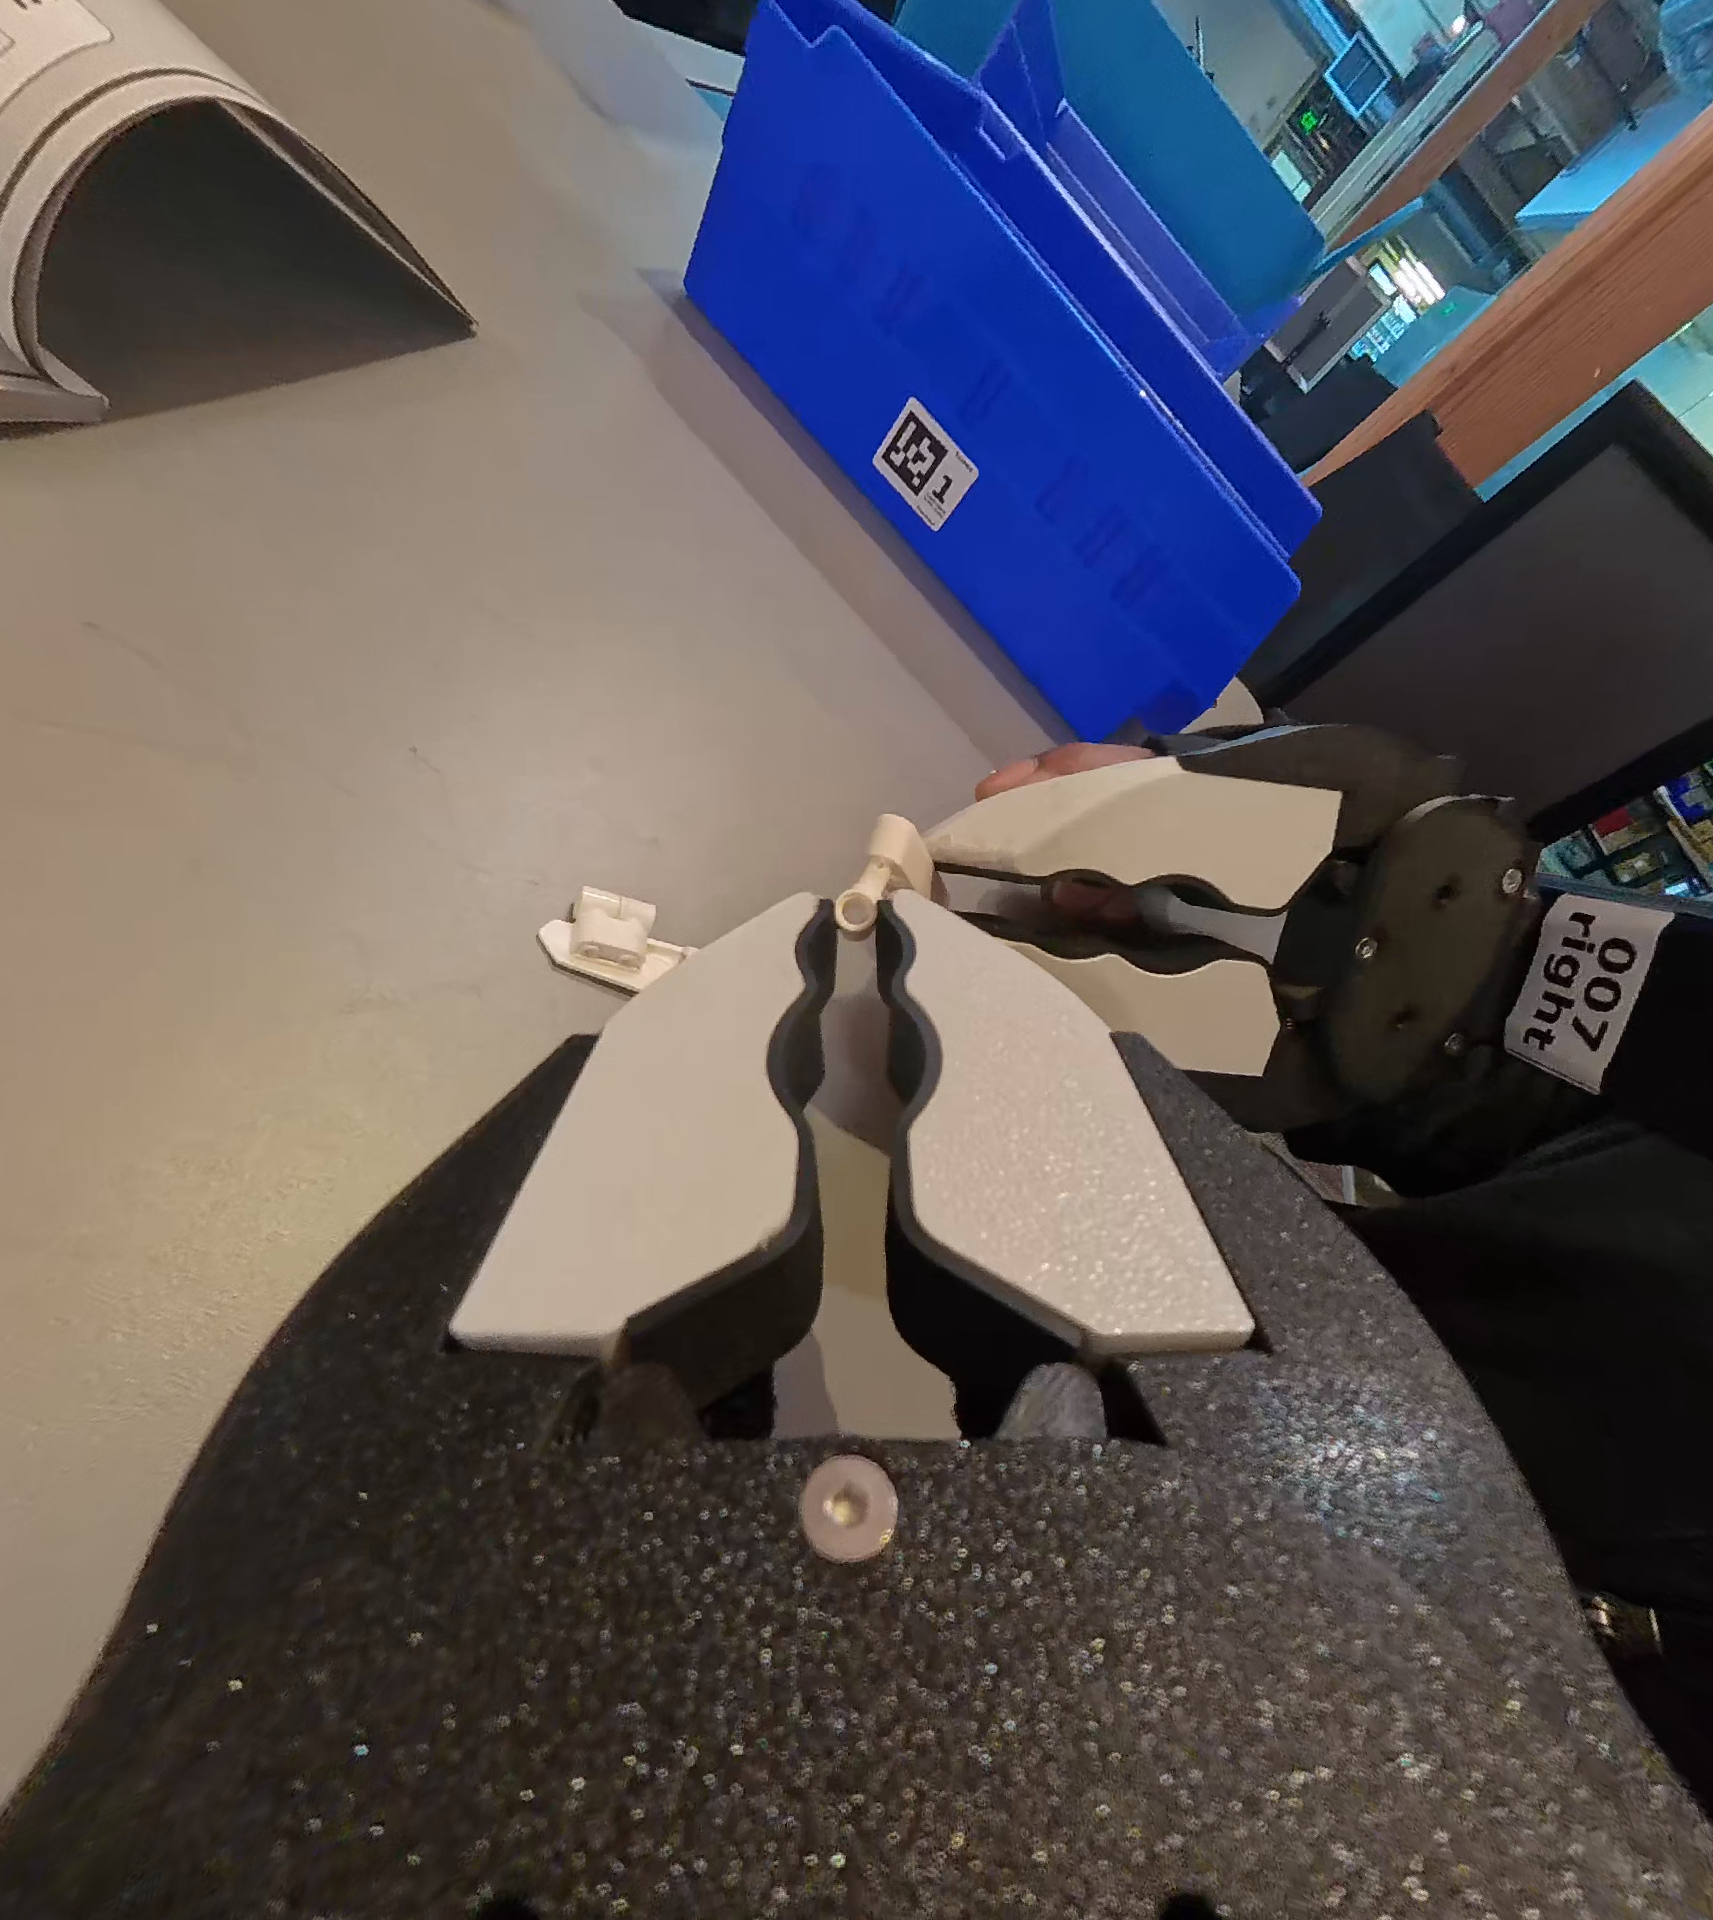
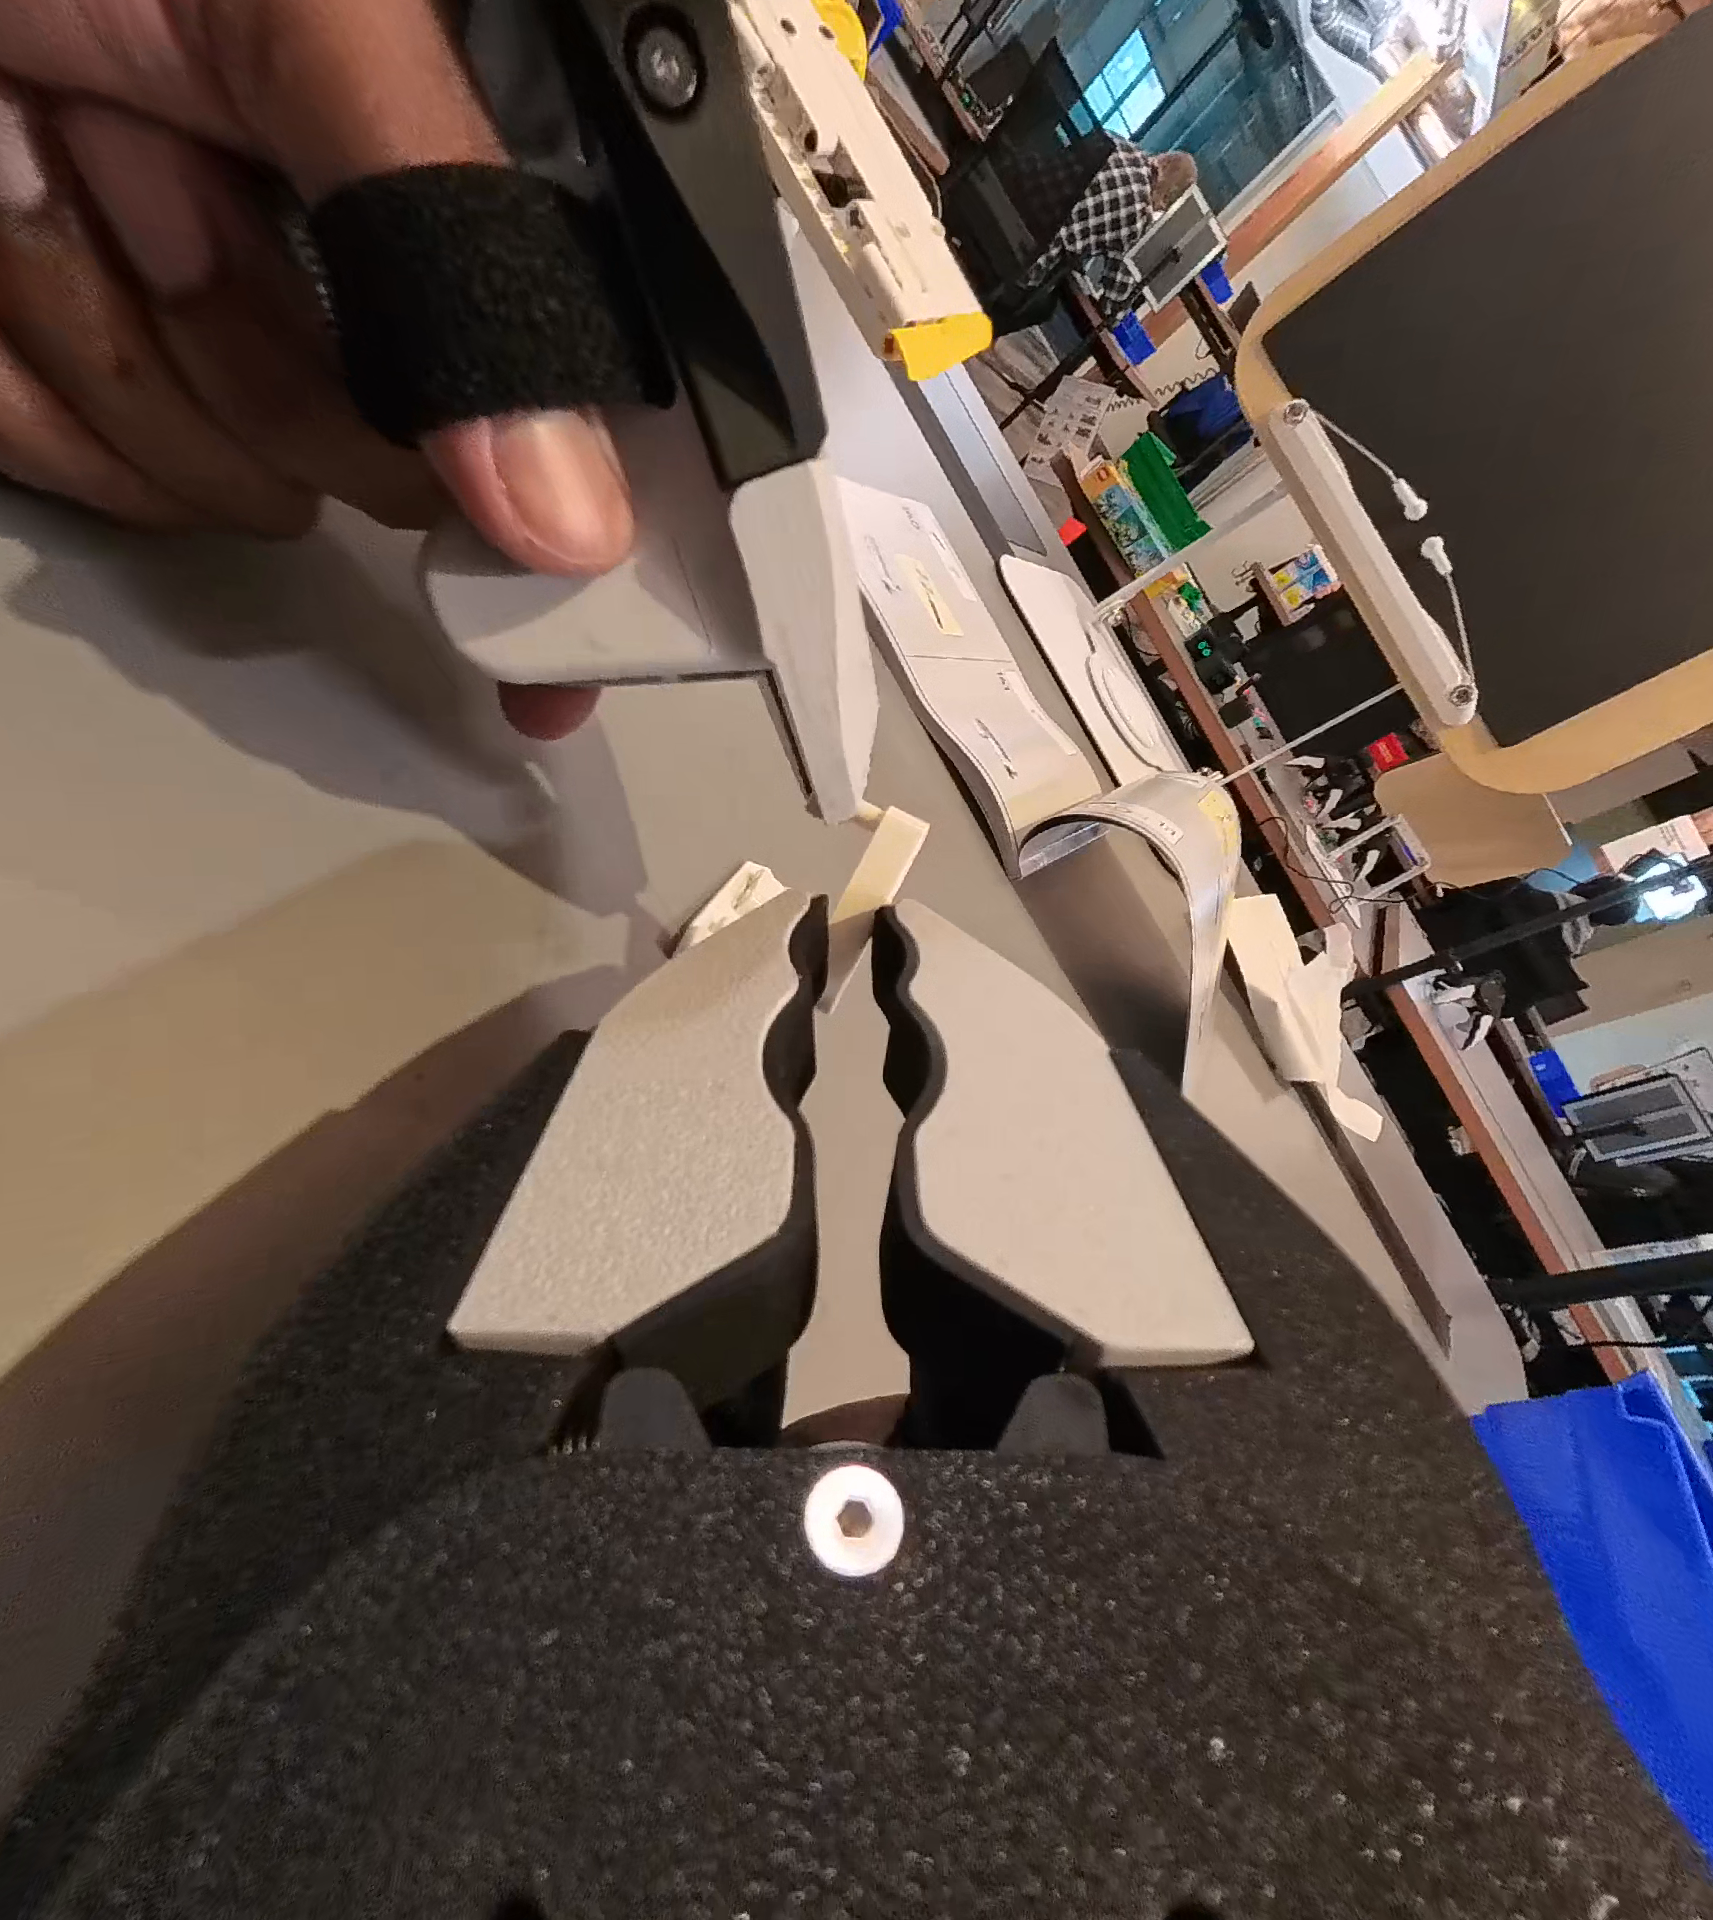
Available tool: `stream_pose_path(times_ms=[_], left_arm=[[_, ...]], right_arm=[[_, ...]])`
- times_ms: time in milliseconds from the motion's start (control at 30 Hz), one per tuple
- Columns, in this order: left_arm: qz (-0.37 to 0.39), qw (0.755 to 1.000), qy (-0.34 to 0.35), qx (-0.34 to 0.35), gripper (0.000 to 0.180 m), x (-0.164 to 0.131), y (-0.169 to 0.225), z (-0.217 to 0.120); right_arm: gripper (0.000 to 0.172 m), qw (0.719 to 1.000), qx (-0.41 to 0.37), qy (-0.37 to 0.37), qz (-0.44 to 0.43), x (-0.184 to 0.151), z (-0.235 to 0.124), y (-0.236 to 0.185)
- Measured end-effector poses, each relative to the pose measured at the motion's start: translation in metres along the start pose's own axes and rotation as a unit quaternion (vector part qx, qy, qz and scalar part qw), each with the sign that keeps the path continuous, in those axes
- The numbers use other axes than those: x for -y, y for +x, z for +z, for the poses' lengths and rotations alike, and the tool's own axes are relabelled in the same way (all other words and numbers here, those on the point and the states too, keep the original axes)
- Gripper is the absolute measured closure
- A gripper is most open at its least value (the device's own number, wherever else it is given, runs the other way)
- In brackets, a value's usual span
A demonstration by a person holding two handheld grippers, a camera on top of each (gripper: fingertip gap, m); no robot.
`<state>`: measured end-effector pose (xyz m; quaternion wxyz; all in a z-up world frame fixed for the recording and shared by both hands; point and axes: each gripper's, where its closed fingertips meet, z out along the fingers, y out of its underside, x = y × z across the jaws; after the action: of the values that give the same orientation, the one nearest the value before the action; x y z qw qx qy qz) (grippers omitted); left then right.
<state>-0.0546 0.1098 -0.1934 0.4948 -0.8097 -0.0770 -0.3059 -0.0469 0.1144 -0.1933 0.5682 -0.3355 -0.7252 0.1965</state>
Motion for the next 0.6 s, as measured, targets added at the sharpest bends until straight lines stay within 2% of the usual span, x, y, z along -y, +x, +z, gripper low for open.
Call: stream_pose_path(times_ms=[300, 467, 600], left_arm=[[0.02, 1.0, -0.011, 0.003, 0.173, -0.003, 0.0, 0.001], [0.065, 0.996, -0.038, -0.042, 0.173, -0.008, 0.01, 0.0], [0.074, 0.992, -0.062, -0.078, 0.173, -0.015, 0.018, 0.0]], right_arm=[[0.163, 1.0, 0.013, 0.012, 0.003, 0.002, 0.0, -0.002], [0.163, 0.996, 0.067, 0.054, 0.037, 0.002, -0.008, -0.004], [0.163, 0.991, 0.106, 0.072, 0.045, 0.001, -0.014, -0.01]])
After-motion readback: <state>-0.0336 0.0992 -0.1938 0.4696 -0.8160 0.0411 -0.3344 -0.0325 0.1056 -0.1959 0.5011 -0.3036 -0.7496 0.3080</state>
